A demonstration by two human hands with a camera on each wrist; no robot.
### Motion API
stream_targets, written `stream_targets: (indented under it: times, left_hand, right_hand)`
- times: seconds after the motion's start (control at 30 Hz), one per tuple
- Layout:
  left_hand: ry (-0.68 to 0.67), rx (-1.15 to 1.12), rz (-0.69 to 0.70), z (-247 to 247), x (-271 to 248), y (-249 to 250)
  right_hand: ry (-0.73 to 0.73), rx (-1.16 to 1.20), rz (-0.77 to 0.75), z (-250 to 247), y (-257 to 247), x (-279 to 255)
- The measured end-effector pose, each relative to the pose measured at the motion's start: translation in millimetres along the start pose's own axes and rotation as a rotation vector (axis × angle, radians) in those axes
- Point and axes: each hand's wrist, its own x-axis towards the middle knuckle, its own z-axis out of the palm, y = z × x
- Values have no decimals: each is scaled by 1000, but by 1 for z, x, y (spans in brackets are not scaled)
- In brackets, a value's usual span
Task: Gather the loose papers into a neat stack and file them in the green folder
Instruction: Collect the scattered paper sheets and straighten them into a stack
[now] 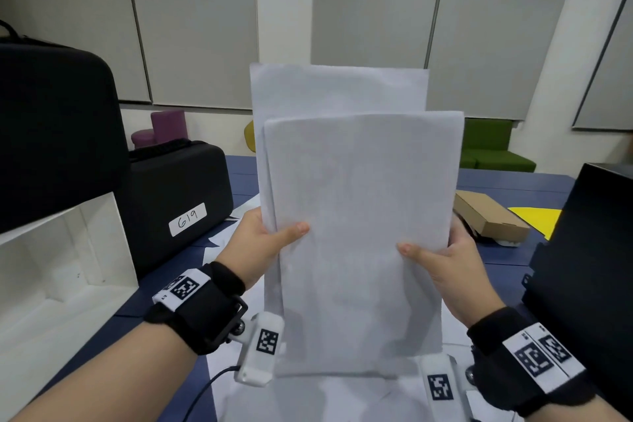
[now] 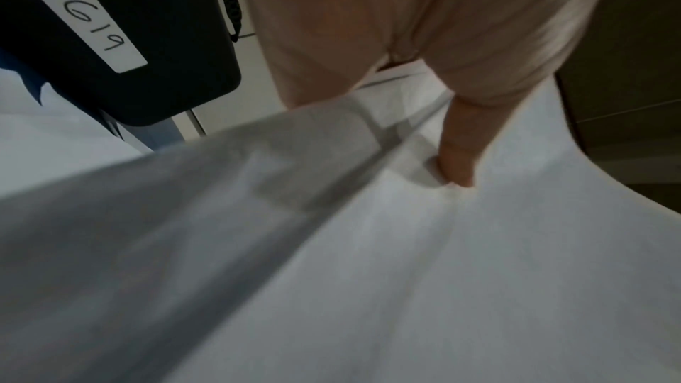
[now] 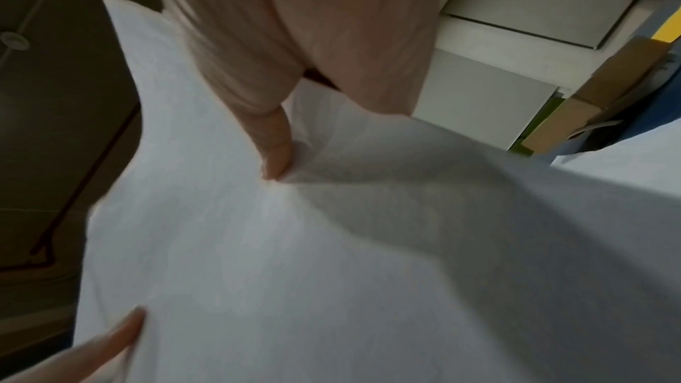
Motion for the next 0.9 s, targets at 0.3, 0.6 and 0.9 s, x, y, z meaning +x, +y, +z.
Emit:
stream_targets:
  times: [0.3,0.6,0.9]
  left_hand:
    - [62,26,55,9,8,10]
    - [-5,6,55,6,4,6]
    - [22,-7,-28,23,11,14]
  right_hand:
    - [-1,64,-42,7,-11,7]
    - [-140,127,57,1,-8,9]
    - [-144,131,46,5,-21,15]
